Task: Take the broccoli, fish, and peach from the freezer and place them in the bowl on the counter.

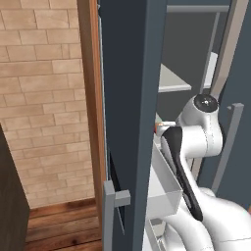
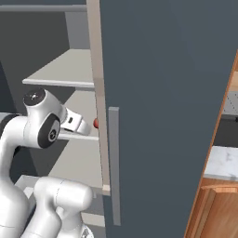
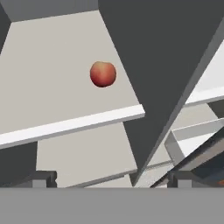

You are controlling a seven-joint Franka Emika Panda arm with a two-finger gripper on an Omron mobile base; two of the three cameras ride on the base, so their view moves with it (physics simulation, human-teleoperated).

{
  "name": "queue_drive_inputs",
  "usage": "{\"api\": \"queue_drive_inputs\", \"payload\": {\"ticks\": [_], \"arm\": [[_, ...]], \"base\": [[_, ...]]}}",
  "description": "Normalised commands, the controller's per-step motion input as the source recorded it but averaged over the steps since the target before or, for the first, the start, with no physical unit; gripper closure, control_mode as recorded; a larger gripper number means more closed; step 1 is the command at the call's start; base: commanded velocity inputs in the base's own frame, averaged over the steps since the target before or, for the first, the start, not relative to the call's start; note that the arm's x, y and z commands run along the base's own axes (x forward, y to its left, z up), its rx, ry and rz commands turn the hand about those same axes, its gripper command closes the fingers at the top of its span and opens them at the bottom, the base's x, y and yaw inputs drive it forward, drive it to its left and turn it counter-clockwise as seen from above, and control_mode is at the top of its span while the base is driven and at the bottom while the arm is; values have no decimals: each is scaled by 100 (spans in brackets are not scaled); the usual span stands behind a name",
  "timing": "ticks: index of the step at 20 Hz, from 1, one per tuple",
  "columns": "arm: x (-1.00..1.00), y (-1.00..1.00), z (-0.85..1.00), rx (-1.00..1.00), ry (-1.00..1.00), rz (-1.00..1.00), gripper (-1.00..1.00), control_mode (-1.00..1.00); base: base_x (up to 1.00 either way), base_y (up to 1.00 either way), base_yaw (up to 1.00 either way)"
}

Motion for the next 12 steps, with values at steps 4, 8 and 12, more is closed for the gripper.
{"api": "queue_drive_inputs", "payload": {"ticks": [4,8,12], "arm": [[62,0,-35,0,0,-1,-100,-100],[55,0,-43,0,0,0,-100,-100],[39,0,-39,0,-3,-1,-100,-100]], "base": [[0,0,0],[0,0,0],[0,0,0]]}}
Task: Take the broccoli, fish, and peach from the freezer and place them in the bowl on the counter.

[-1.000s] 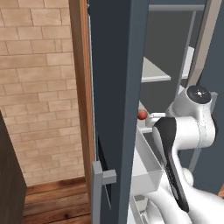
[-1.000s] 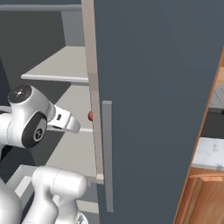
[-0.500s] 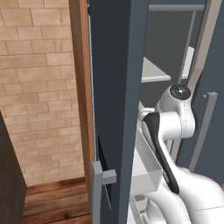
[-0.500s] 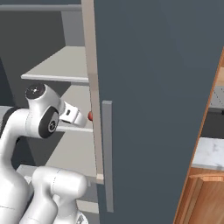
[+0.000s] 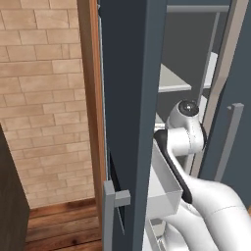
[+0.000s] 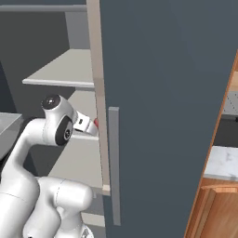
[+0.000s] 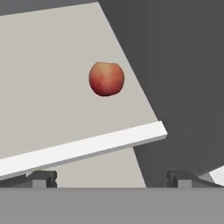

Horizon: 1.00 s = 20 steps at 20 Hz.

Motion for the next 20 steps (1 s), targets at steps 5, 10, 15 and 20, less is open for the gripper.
{"api": "queue_drive_inputs", "payload": {"ticks": [5,10,15,20], "arm": [[25,0,-24,0,-9,-2,-100,-100],[29,0,-1,0,-10,-3,-100,-100],[33,0,0,0,0,-6,-100,-100],[32,0,9,0,6,-7,-100,-100]], "base": [[0,0,0],[0,0,0],[0,0,0],[0,0,0]]}}
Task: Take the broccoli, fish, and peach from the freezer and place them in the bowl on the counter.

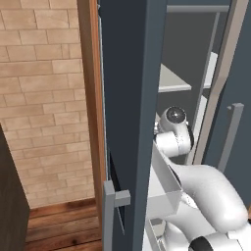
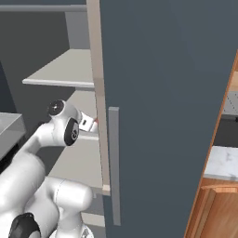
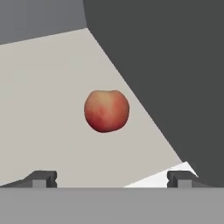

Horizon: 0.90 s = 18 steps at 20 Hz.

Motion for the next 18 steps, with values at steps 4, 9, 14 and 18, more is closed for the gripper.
{"api": "queue_drive_inputs", "payload": {"ticks": [4,9,14,18], "arm": [[12,0,20,0,18,-4,-100,-100],[16,-1,7,0,19,-1,-100,-100],[13,0,-29,0,-3,0,-100,-100],[0,0,-41,0,-18,0,-100,-100]], "base": [[0,0,0],[0,0,0],[0,0,0],[0,0,0]]}}
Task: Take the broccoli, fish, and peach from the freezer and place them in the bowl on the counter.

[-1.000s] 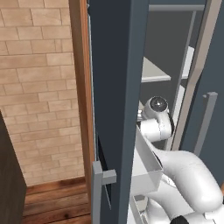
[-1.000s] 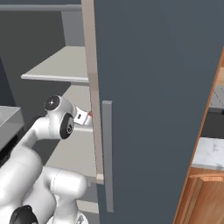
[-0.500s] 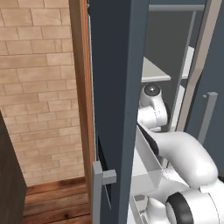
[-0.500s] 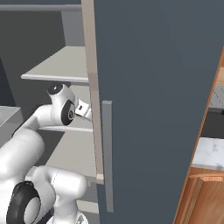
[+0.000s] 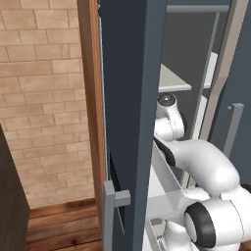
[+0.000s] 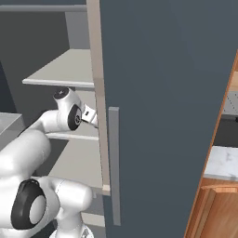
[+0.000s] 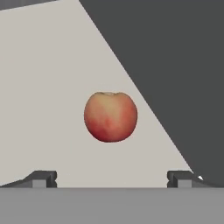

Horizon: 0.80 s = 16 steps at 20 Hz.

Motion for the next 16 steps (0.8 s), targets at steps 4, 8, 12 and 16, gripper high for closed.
{"api": "queue_drive_inputs", "payload": {"ticks": [4,8,12,16], "arm": [[0,0,-24,0,-15,0,-100,-100],[2,0,-2,0,-3,0,-100,-100],[20,0,0,0,0,0,-100,-100],[26,0,0,0,1,0,-100,-100]], "base": [[0,0,0],[0,0,0],[0,0,0],[0,0,0]]}}
